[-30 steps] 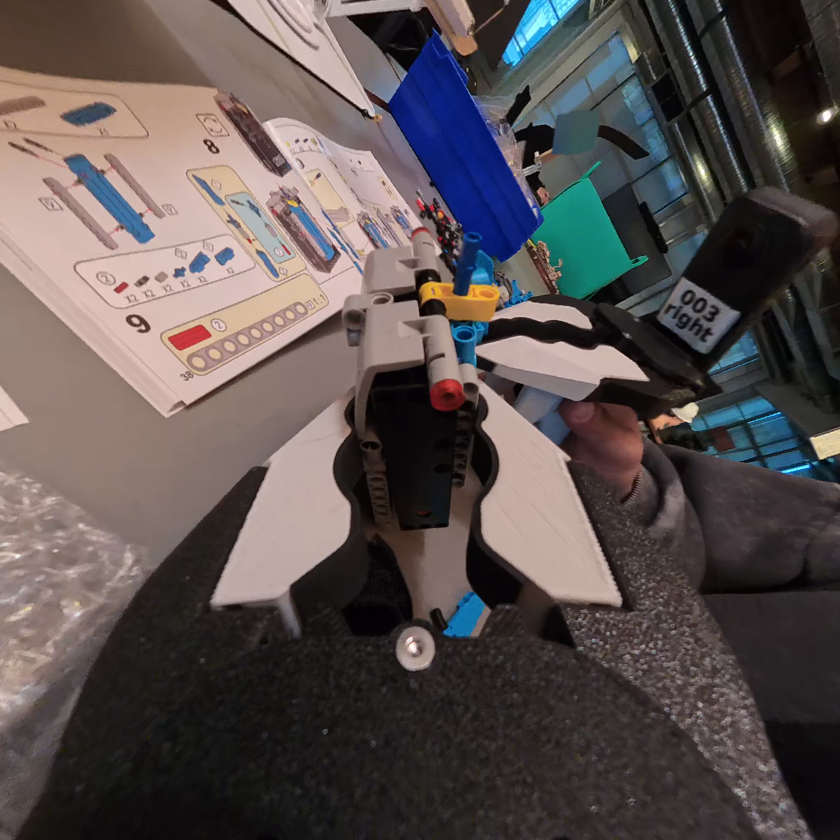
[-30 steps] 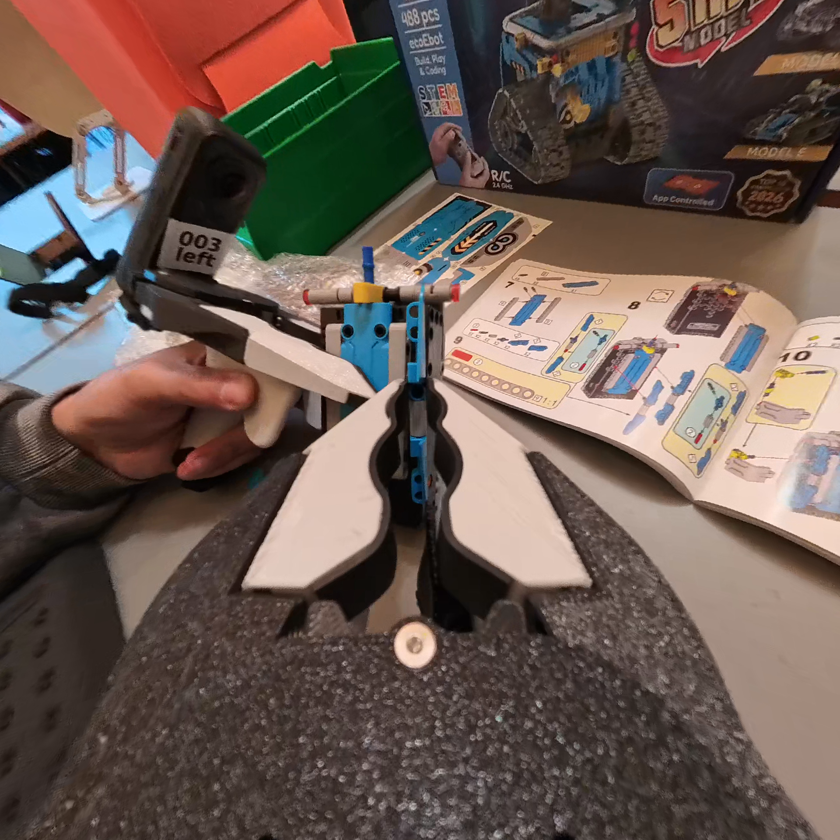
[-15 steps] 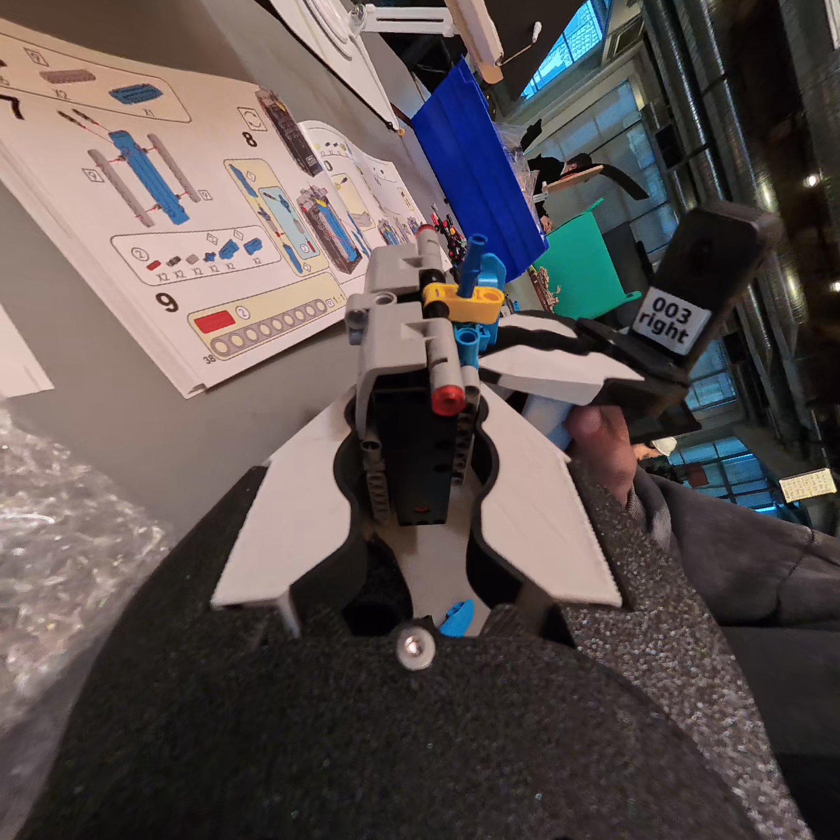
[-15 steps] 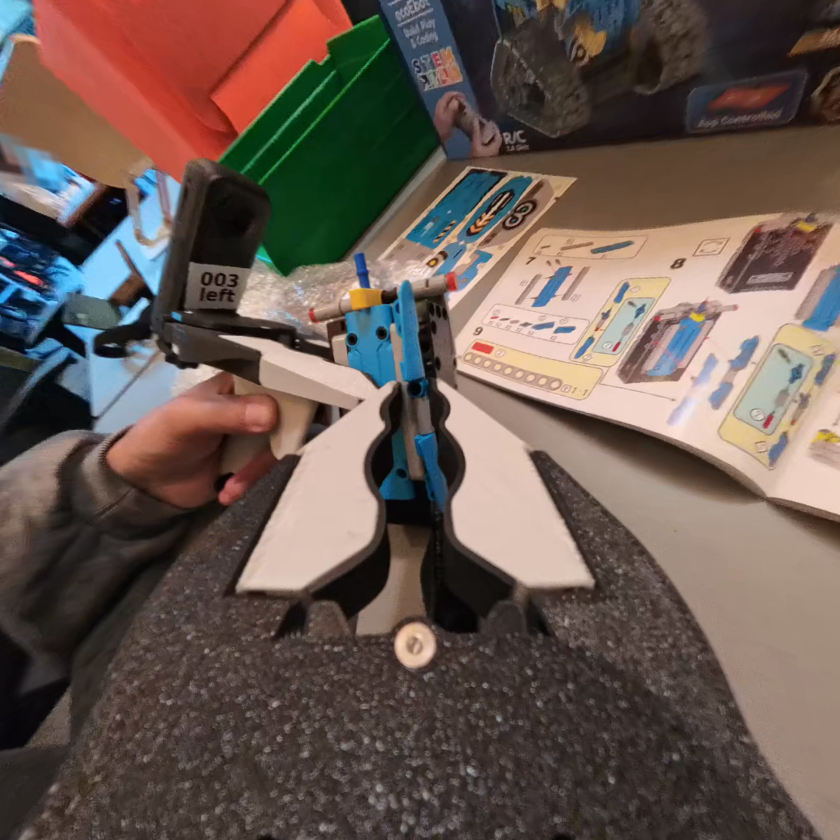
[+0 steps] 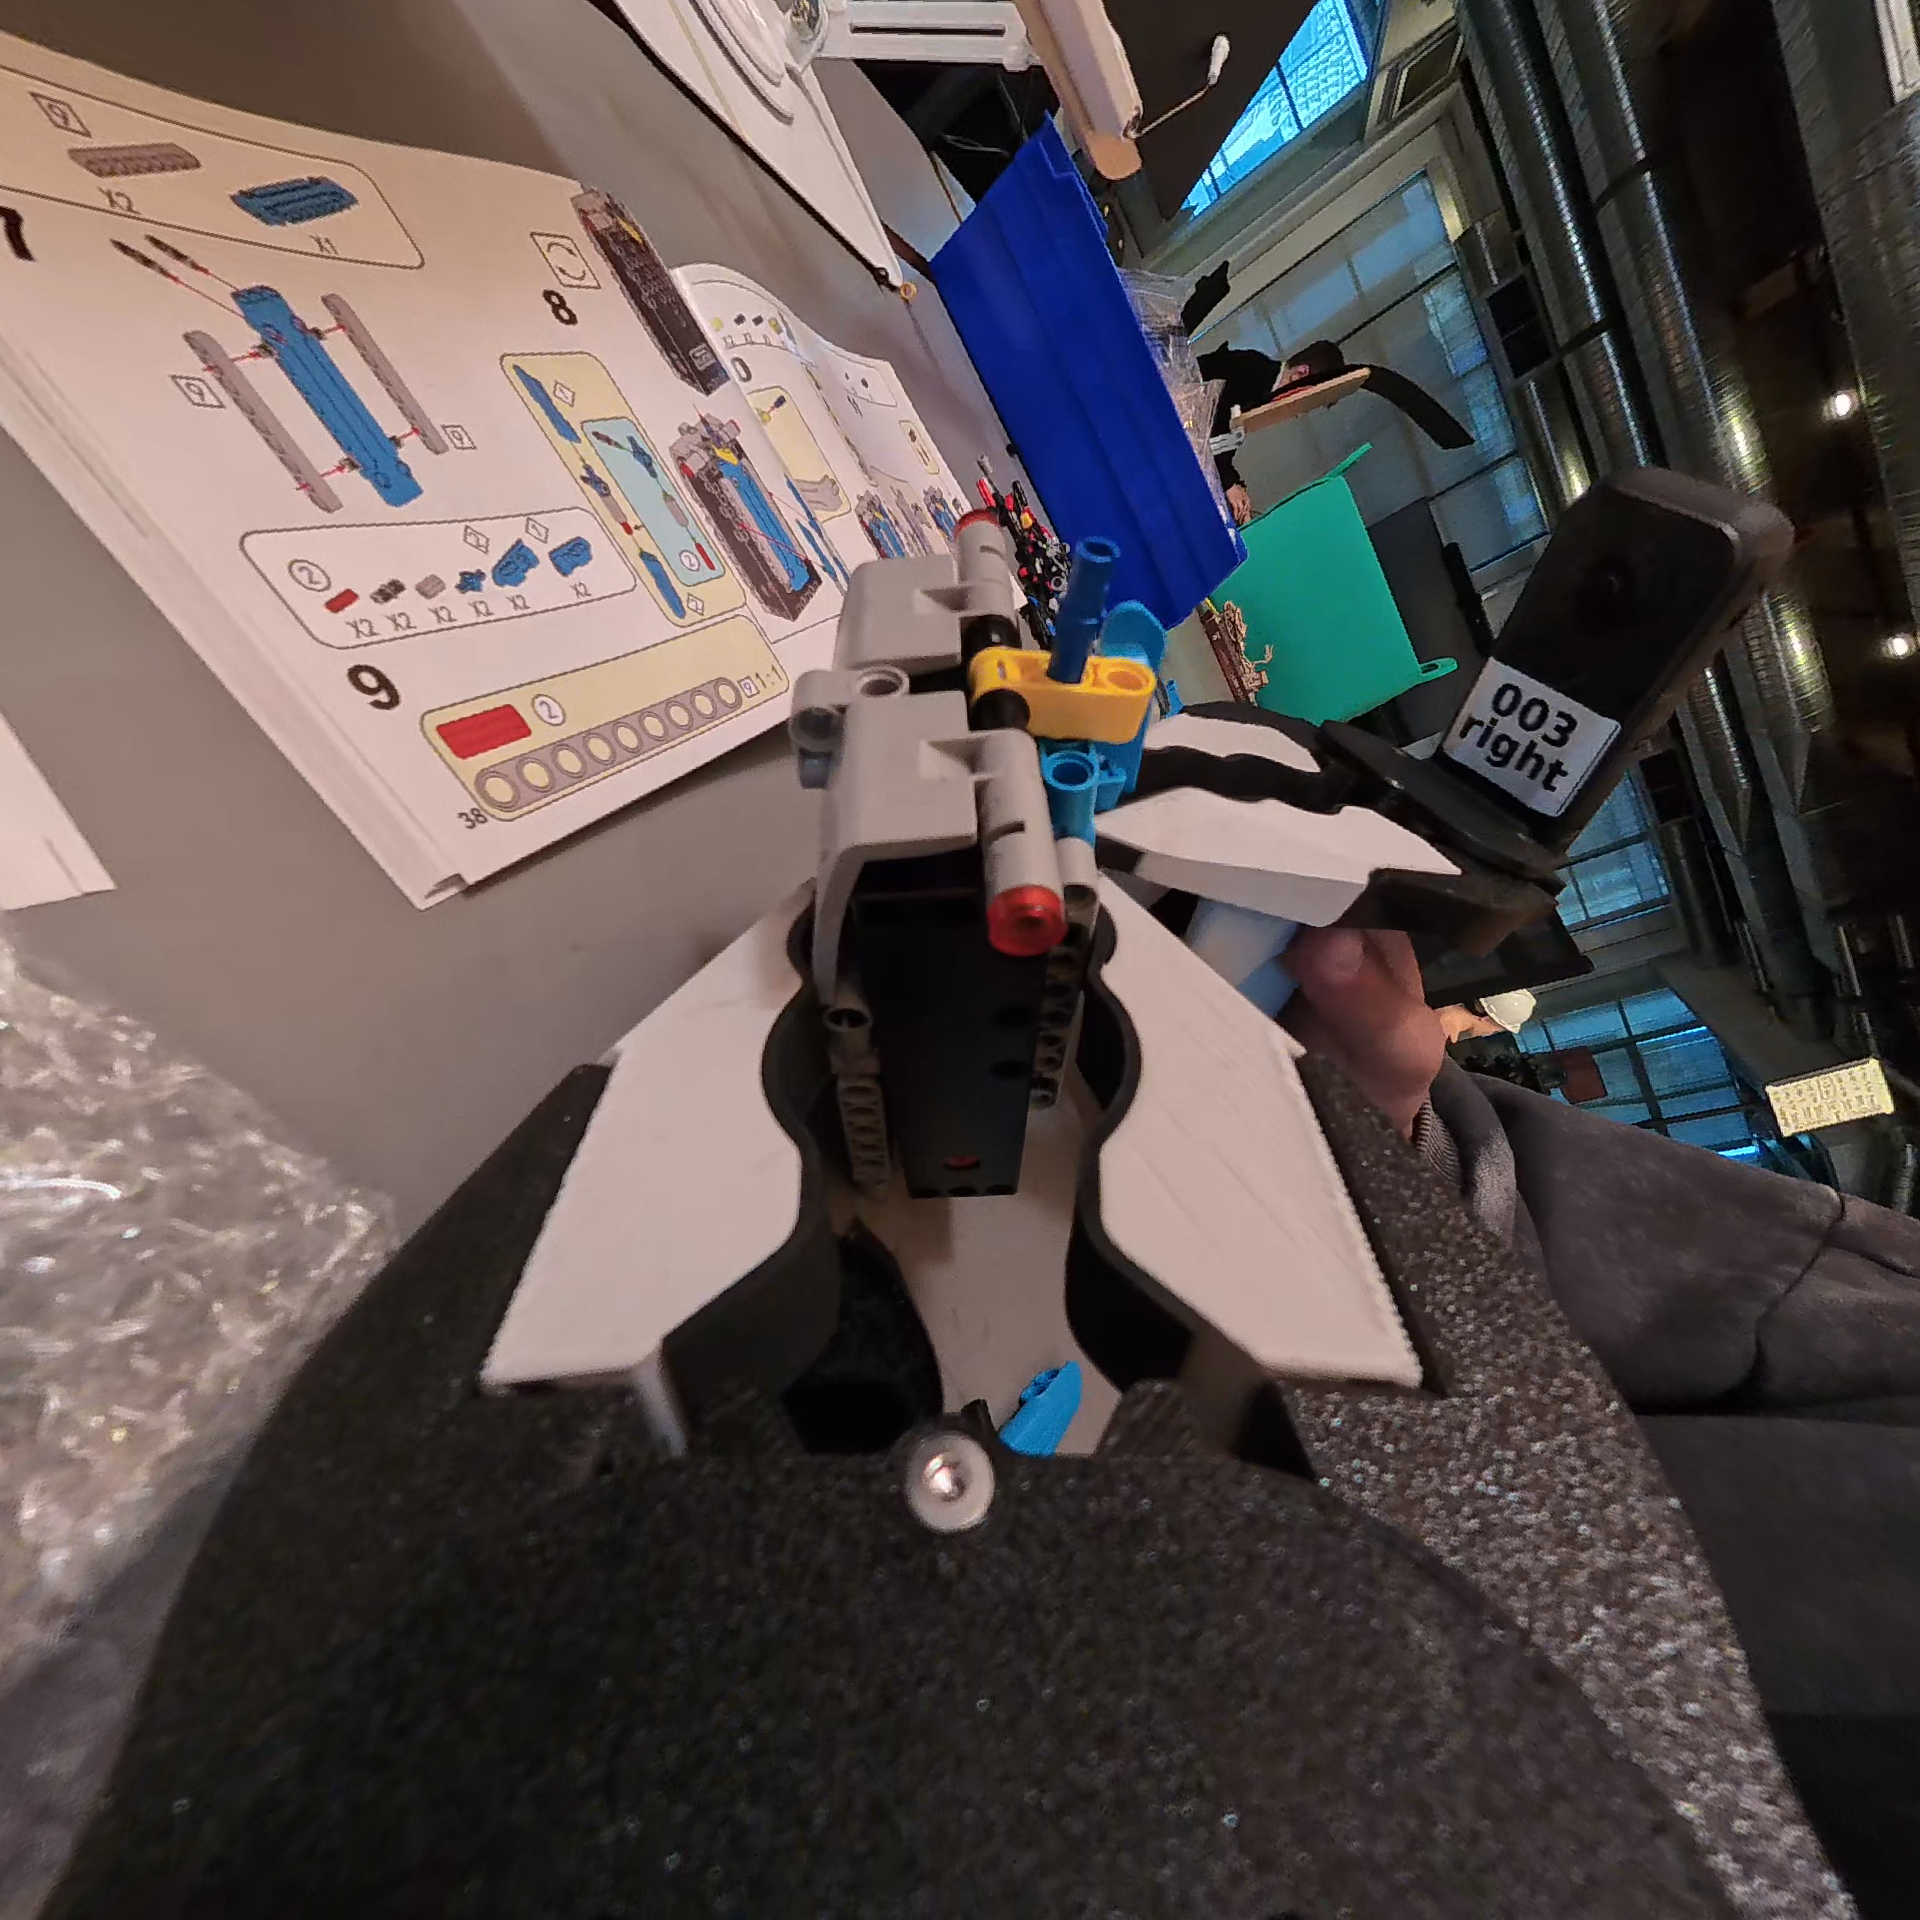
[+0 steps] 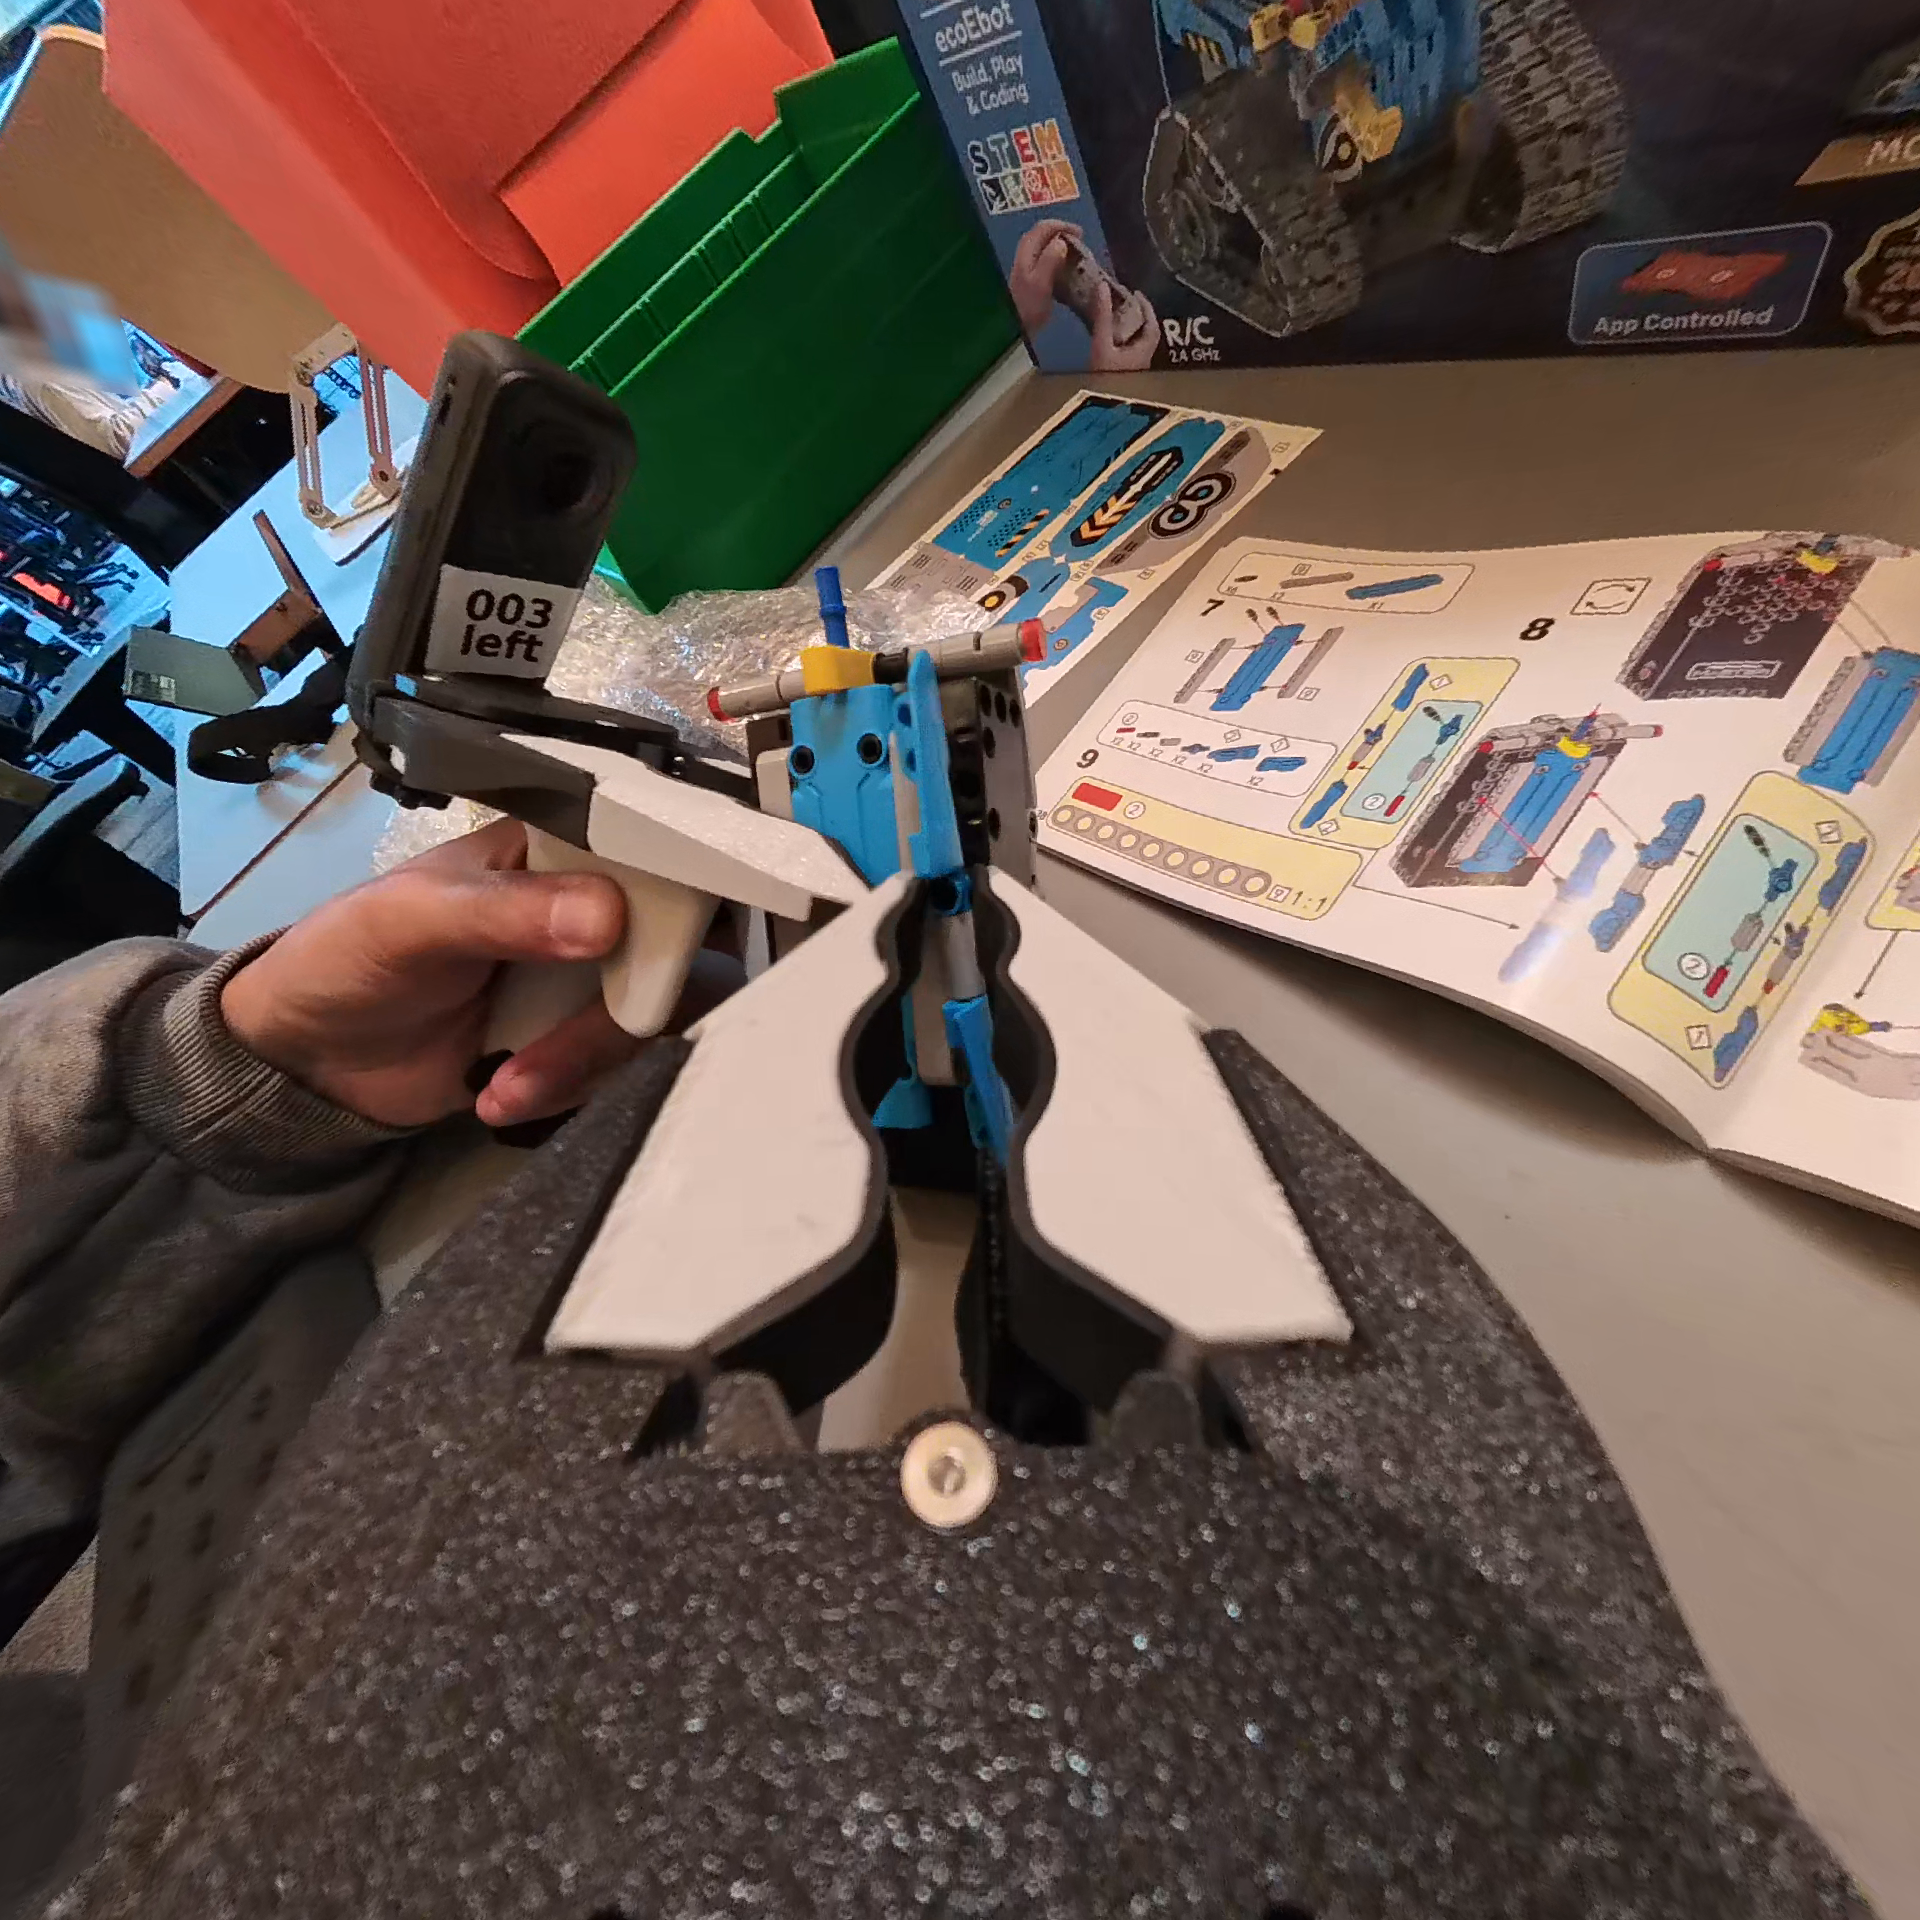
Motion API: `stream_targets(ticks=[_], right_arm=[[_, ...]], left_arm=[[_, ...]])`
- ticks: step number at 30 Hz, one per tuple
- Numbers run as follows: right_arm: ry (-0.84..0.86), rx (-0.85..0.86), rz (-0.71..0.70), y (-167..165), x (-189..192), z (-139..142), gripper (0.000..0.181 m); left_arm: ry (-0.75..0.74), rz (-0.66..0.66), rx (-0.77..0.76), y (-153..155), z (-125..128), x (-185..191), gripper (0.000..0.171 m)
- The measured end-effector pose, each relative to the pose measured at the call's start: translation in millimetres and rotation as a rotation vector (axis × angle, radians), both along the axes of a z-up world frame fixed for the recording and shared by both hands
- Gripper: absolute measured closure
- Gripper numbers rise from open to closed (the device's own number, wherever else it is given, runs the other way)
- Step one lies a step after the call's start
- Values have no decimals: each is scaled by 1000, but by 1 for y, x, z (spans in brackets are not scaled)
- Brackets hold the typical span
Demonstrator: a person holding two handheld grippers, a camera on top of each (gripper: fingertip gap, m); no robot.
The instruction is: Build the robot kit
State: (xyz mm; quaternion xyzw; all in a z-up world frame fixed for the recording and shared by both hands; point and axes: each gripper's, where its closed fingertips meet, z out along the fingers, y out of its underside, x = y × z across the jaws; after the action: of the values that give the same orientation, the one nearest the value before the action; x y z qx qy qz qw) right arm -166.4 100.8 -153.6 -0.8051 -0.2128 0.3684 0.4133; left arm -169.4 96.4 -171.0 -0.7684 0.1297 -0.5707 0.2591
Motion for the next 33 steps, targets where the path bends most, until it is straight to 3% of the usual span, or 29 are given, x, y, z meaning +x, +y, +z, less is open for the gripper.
stream_targets(ticks=[4, 10, 16, 29, 33], right_arm=[[3, 17, 4, 2, 0, 6, 174], [5, -176, 40, 6, -3, 2, 174], [-71, -269, 63, 4, -14, 12, 174], [-244, -227, -11, 2, -31, 35, 171], [-253, -221, -27, 0, -30, 36, 171]], left_arm=[[8, -15, 17, -3, 1, 2, 127], [-31, -6, -61, 0, -1, 0, 127], [-219, -2, -196, 1, 14, -10, 127], [-445, -5, -277, -2, 38, -21, 127], [-449, -11, -281, -3, 38, -22, 127]])
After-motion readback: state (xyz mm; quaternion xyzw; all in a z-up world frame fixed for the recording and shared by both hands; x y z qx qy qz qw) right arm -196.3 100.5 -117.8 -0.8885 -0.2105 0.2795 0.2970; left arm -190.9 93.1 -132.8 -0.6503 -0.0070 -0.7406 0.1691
